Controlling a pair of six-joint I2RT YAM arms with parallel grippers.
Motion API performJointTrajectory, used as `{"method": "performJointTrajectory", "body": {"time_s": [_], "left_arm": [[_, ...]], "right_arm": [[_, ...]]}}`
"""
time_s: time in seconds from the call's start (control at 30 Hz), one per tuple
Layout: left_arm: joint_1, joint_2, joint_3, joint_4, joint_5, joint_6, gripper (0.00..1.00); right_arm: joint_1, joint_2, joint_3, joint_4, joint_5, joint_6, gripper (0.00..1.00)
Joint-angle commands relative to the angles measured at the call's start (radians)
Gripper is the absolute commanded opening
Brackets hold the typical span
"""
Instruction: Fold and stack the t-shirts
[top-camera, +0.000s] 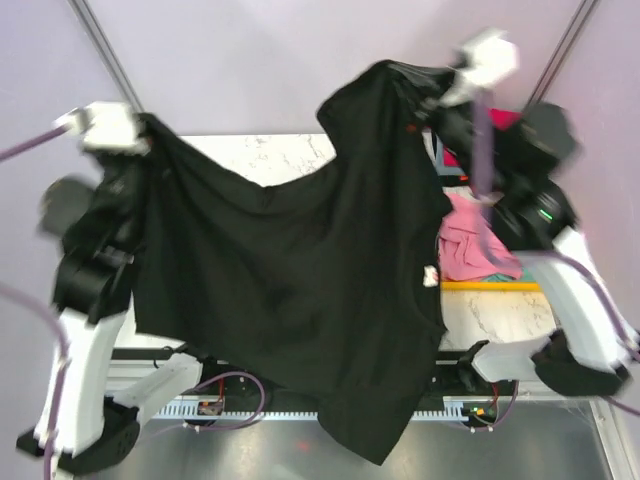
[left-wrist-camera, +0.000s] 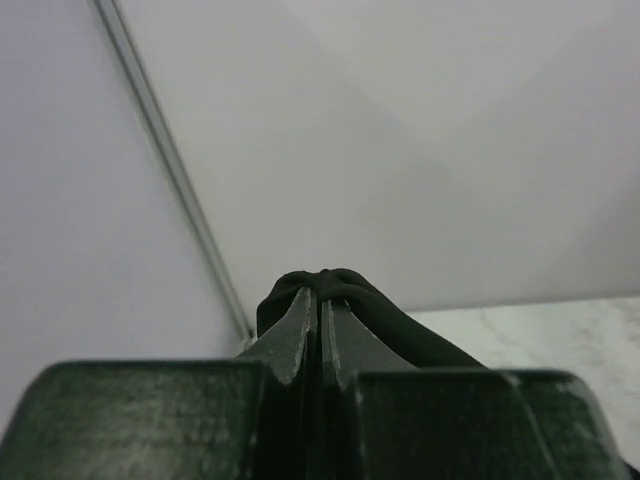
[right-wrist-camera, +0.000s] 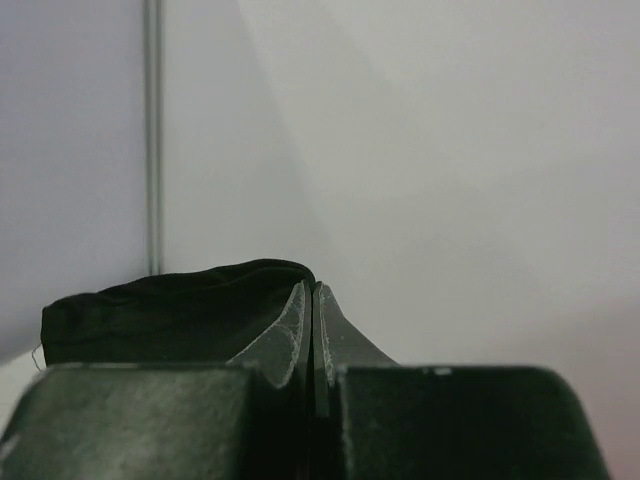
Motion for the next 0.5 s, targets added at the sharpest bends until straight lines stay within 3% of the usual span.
{"method": "performJointTrajectory", "body": {"time_s": [0.0, 0.03, 0.13, 0.23, 0.27, 0.3, 0.33, 0.37, 0.4, 0.47], "left_arm": [[0.008, 0.149, -0.084, 0.129, -0.226, 0.180, 0.03], [0.021, 0.214, -0.109, 0.161, -0.215, 0.185, 0.04], [0.136, 0.380, -0.149, 0.174, -0.151, 0.092, 0.03], [0.247, 0.544, -0.115, 0.139, -0.051, -0.036, 0.03], [0.286, 0.680, -0.089, 0.111, 0.001, -0.068, 0.05], [0.305, 0.745, 0.002, 0.034, 0.033, -0.137, 0.27], [0.322, 0.829, 0.059, -0.023, 0.064, -0.174, 0.49], [0.342, 0.970, 0.127, -0.091, 0.154, -0.215, 0.65], [0.381, 1.047, 0.267, -0.205, 0.189, -0.299, 0.98], [0.403, 1.143, 0.401, -0.275, 0.258, -0.337, 1.00]], "right_arm": [[-0.176, 0.204, 0.018, 0.021, -0.059, 0.053, 0.00], [-0.220, 0.297, 0.018, 0.041, -0.113, 0.158, 0.00], [-0.293, 0.500, 0.021, 0.123, -0.154, 0.224, 0.00], [-0.320, 0.756, 0.138, 0.117, -0.111, 0.253, 0.00], [-0.324, 0.827, 0.238, 0.103, -0.102, 0.273, 0.05], [-0.336, 0.899, 0.307, 0.041, -0.082, 0.286, 0.21], [-0.344, 1.042, 0.385, -0.005, -0.081, 0.299, 0.47], [-0.349, 1.105, 0.527, -0.047, -0.069, 0.322, 0.83], [-0.358, 1.181, 0.571, -0.085, -0.057, 0.329, 0.92], [-0.363, 1.199, 0.582, -0.066, -0.051, 0.330, 0.98]]}}
